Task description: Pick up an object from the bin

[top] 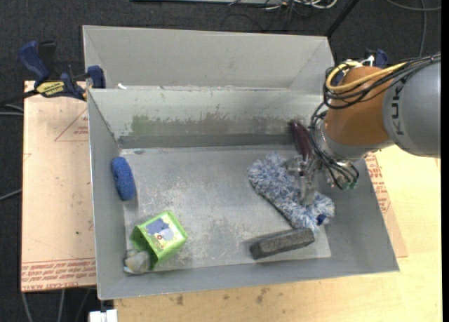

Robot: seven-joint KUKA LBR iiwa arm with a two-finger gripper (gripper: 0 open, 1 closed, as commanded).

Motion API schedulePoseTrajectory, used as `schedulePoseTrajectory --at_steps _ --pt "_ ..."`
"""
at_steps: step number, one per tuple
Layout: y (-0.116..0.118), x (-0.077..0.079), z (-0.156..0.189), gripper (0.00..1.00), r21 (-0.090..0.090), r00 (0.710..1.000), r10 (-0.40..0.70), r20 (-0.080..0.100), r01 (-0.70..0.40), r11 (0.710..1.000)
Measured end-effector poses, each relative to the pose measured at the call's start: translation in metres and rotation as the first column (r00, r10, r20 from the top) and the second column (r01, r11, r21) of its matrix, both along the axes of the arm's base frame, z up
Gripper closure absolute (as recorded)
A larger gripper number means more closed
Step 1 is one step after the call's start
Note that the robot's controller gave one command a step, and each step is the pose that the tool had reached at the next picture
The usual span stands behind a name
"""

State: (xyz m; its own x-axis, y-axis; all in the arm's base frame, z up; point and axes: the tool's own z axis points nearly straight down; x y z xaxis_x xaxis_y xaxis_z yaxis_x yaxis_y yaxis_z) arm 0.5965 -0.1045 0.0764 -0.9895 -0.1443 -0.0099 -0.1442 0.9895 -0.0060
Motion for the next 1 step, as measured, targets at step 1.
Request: schedulePoseTrajectory --at_steps 1 --pt "0.0 0.0 0.0 1.0 0.0 1.0 0.0 0.0 0.0 1.0"
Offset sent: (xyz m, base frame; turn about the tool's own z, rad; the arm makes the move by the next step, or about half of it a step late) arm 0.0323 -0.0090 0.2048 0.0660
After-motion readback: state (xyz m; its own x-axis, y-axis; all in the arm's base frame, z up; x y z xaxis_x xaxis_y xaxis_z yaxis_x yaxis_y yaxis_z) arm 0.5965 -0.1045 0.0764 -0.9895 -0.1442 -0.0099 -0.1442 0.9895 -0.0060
